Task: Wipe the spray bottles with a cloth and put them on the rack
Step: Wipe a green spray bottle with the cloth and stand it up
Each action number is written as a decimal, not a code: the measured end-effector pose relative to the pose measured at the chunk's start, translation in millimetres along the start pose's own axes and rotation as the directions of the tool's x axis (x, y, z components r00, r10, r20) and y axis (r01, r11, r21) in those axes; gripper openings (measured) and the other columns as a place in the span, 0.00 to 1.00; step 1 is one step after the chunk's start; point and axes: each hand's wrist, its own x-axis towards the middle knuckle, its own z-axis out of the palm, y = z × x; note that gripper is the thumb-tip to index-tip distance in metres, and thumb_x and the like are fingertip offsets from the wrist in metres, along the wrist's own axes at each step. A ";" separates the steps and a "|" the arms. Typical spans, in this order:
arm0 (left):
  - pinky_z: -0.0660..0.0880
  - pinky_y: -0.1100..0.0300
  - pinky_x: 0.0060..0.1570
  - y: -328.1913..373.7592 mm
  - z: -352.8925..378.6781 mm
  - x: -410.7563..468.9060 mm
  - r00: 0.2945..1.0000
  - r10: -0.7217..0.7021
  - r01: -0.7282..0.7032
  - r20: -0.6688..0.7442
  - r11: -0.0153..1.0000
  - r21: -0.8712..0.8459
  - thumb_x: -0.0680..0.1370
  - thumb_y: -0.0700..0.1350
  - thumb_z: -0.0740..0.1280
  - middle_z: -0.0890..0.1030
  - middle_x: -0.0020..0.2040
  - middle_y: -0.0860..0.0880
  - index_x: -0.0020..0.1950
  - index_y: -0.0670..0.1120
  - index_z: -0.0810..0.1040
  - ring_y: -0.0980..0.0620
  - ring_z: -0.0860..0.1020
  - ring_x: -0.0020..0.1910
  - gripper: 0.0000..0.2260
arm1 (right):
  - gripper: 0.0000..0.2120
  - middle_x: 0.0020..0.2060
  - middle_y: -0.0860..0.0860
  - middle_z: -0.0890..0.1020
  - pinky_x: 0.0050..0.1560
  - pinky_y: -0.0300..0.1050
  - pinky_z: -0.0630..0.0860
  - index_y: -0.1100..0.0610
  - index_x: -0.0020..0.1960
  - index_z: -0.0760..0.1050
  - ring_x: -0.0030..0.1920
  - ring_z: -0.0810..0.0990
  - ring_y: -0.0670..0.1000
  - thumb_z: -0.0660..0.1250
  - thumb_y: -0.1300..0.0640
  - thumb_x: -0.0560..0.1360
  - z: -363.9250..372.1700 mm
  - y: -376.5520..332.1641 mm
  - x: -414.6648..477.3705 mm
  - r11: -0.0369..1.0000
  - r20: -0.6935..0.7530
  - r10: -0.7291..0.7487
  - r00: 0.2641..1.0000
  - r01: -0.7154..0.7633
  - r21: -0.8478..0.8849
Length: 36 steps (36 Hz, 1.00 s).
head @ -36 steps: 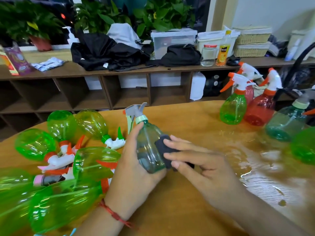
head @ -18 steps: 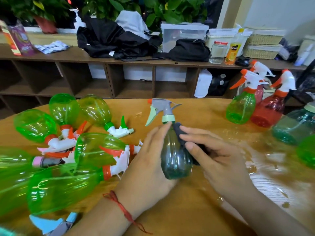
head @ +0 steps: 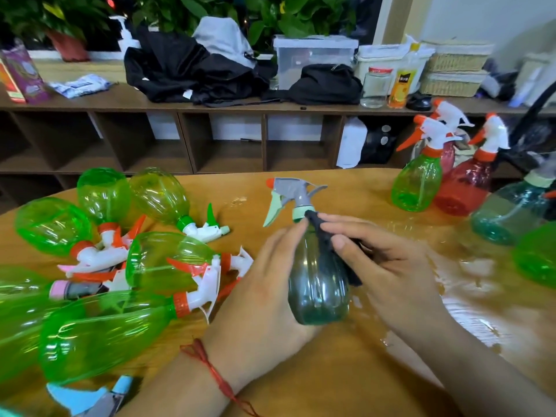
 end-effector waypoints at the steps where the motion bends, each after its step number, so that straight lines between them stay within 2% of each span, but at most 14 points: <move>1: 0.61 0.74 0.73 -0.7 -0.6 0.5 1.000 0.002 -0.002 -0.003 1.000 0.006 0.70 0.56 0.84 0.63 0.81 0.58 0.85 0.53 0.57 0.63 0.65 0.79 0.52 | 0.10 0.59 0.47 0.87 0.67 0.52 0.80 0.56 0.57 0.86 0.65 0.84 0.49 0.71 0.61 0.78 0.7 -0.1 -0.5 1.000 0.002 0.000 1.000 0.000 -0.004; 4: 0.62 0.71 0.75 -4.0 -4.6 2.1 0.998 -0.011 0.012 -0.055 1.000 0.026 0.70 0.56 0.84 0.66 0.80 0.55 0.85 0.50 0.59 0.61 0.66 0.79 0.50 | 0.10 0.60 0.46 0.87 0.69 0.55 0.78 0.57 0.57 0.86 0.66 0.83 0.49 0.71 0.61 0.78 5.4 -2.2 -3.2 0.998 0.029 -0.035 0.999 0.037 -0.041; 8: 0.62 0.72 0.74 -9.6 -11.2 4.9 0.975 -0.128 0.129 -0.180 0.992 -0.007 0.69 0.54 0.84 0.69 0.78 0.53 0.84 0.48 0.60 0.60 0.67 0.77 0.50 | 0.09 0.62 0.45 0.86 0.72 0.48 0.75 0.57 0.58 0.87 0.69 0.80 0.47 0.73 0.62 0.79 9.7 -2.7 -6.8 0.968 0.140 -0.157 0.978 0.180 -0.174; 10: 0.64 0.71 0.74 -12.4 -14.0 5.4 0.963 -0.171 0.172 -0.210 0.985 -0.011 0.68 0.55 0.84 0.68 0.78 0.55 0.84 0.50 0.59 0.60 0.67 0.78 0.52 | 0.09 0.63 0.46 0.85 0.73 0.51 0.75 0.57 0.57 0.87 0.70 0.80 0.48 0.73 0.62 0.79 8.5 -0.7 -8.0 0.947 0.192 -0.202 0.960 0.241 -0.210; 14: 0.72 0.61 0.73 -9.4 -13.6 4.4 0.941 -0.242 0.230 -0.237 0.970 -0.077 0.67 0.58 0.84 0.68 0.77 0.58 0.84 0.55 0.58 0.60 0.70 0.75 0.53 | 0.10 0.64 0.48 0.85 0.73 0.54 0.75 0.58 0.59 0.87 0.71 0.79 0.50 0.73 0.64 0.79 5.0 2.7 -7.8 0.934 0.229 -0.232 0.946 0.282 -0.219; 17: 0.68 0.66 0.73 -7.1 -9.1 3.8 0.964 -0.178 0.178 -0.199 0.984 -0.019 0.69 0.58 0.84 0.67 0.78 0.57 0.84 0.54 0.58 0.60 0.68 0.77 0.52 | 0.10 0.63 0.46 0.85 0.73 0.52 0.75 0.57 0.59 0.86 0.70 0.80 0.50 0.72 0.62 0.79 3.4 3.5 -6.6 0.950 0.184 -0.207 0.961 0.243 -0.196; 19: 0.64 0.72 0.72 -6.4 -6.5 3.3 0.983 -0.116 0.119 -0.142 0.993 0.018 0.69 0.58 0.84 0.67 0.77 0.58 0.85 0.53 0.59 0.64 0.66 0.77 0.51 | 0.09 0.63 0.45 0.86 0.72 0.50 0.76 0.56 0.60 0.86 0.69 0.81 0.49 0.72 0.60 0.80 2.4 3.8 -4.8 0.975 0.133 -0.142 0.981 0.162 -0.150; 20: 0.64 0.71 0.73 -5.8 -5.2 2.6 0.991 -0.080 0.084 -0.103 0.996 0.036 0.69 0.58 0.84 0.66 0.78 0.59 0.85 0.53 0.58 0.65 0.65 0.77 0.51 | 0.10 0.63 0.44 0.86 0.71 0.48 0.76 0.55 0.60 0.86 0.68 0.82 0.48 0.72 0.60 0.80 2.0 3.3 -3.7 0.985 0.102 -0.103 0.989 0.116 -0.125; 23: 0.66 0.62 0.77 -2.4 -1.7 -0.5 1.000 -0.003 0.003 0.002 0.997 0.076 0.70 0.62 0.81 0.62 0.80 0.61 0.85 0.57 0.55 0.61 0.65 0.79 0.52 | 0.10 0.60 0.44 0.87 0.66 0.48 0.80 0.54 0.58 0.86 0.65 0.83 0.47 0.70 0.60 0.79 0.8 1.0 -1.1 0.999 0.023 0.004 1.000 -0.003 -0.035; 25: 0.66 0.62 0.77 -0.5 -2.3 -0.8 1.000 -0.005 0.004 0.012 0.998 0.069 0.70 0.65 0.79 0.61 0.80 0.63 0.85 0.58 0.53 0.62 0.65 0.79 0.51 | 0.10 0.59 0.45 0.87 0.64 0.48 0.82 0.55 0.57 0.86 0.64 0.84 0.47 0.69 0.61 0.79 0.4 -0.9 -0.8 0.999 0.017 0.046 0.999 -0.046 0.010; 29: 0.71 0.52 0.75 -1.9 -4.1 1.7 0.999 0.004 0.000 -0.038 0.993 0.119 0.70 0.64 0.80 0.67 0.79 0.57 0.85 0.52 0.59 0.57 0.68 0.78 0.50 | 0.10 0.60 0.47 0.87 0.66 0.56 0.81 0.57 0.58 0.86 0.66 0.83 0.50 0.70 0.62 0.79 1.1 -1.9 -2.4 1.000 0.028 0.004 1.000 -0.003 -0.017; 31: 0.69 0.57 0.76 -3.1 -4.9 1.4 0.995 -0.028 0.039 -0.094 0.992 0.119 0.70 0.66 0.79 0.69 0.77 0.58 0.84 0.51 0.61 0.58 0.69 0.76 0.49 | 0.09 0.61 0.47 0.87 0.69 0.58 0.79 0.57 0.58 0.86 0.67 0.83 0.51 0.72 0.63 0.80 1.2 -1.4 -3.7 0.992 0.062 -0.079 0.995 0.084 -0.090; 34: 0.61 0.73 0.73 -5.5 -7.9 1.0 0.978 -0.147 0.158 -0.146 0.985 0.070 0.68 0.66 0.79 0.68 0.75 0.62 0.84 0.55 0.60 0.62 0.67 0.75 0.50 | 0.09 0.63 0.48 0.86 0.71 0.56 0.77 0.58 0.57 0.87 0.69 0.81 0.51 0.72 0.64 0.78 1.5 -0.3 -7.0 0.933 0.159 -0.230 0.960 0.264 -0.244; 36: 0.62 0.75 0.71 -9.3 -9.8 1.8 0.963 -0.218 0.225 -0.158 0.974 0.023 0.67 0.62 0.82 0.68 0.76 0.60 0.84 0.56 0.58 0.61 0.68 0.75 0.51 | 0.10 0.64 0.48 0.85 0.71 0.54 0.76 0.57 0.57 0.87 0.71 0.80 0.51 0.73 0.63 0.78 1.3 -0.2 -8.2 0.889 0.236 -0.286 0.929 0.349 -0.296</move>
